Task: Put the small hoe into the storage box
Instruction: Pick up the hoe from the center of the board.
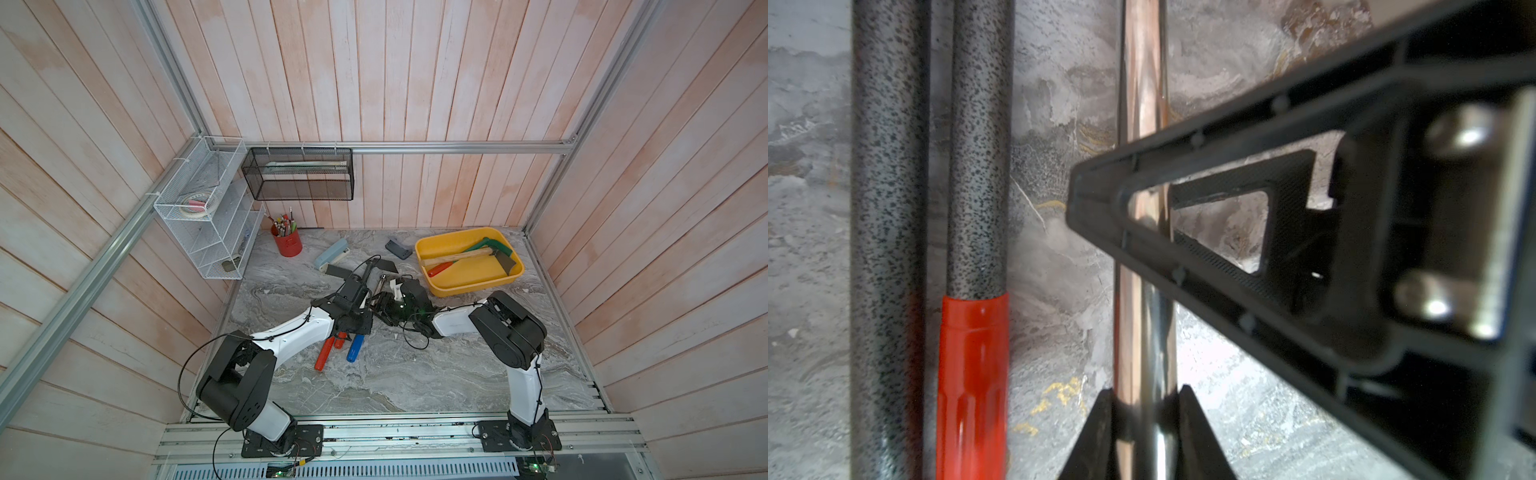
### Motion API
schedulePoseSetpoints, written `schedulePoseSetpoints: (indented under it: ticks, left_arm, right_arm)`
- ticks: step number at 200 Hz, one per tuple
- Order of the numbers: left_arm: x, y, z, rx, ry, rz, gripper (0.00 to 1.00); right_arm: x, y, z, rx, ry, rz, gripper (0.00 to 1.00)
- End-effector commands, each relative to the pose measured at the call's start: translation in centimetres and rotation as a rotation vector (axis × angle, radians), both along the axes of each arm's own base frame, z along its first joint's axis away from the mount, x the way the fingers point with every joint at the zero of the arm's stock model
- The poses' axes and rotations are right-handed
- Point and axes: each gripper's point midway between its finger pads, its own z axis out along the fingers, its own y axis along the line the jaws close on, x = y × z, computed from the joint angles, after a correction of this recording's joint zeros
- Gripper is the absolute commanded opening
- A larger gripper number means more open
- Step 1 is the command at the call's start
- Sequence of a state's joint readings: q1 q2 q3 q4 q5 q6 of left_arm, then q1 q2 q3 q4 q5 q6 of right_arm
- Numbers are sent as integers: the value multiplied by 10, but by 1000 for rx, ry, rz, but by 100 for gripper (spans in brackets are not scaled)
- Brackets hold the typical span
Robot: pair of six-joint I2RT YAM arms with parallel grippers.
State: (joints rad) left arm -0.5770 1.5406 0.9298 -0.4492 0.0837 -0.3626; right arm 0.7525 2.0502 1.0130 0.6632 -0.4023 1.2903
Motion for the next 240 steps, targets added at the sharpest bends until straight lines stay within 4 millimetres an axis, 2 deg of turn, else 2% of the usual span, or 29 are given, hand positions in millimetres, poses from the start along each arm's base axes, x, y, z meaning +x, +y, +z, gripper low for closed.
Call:
schedulePoseSetpoints:
  ticks: [1,157,240]
  left_arm:
    - [8,-14,12,-60,-44,-23,0]
    - [7,-16,11,-66,-39,-33,0]
    - [3,-13,10,-57,-39,-33,0]
  right_arm:
    - [2,10,4,33,-12,7,61]
    - [-2,17,3,51,-1,17,40]
    - [-3,17,4,55,-6,18,26]
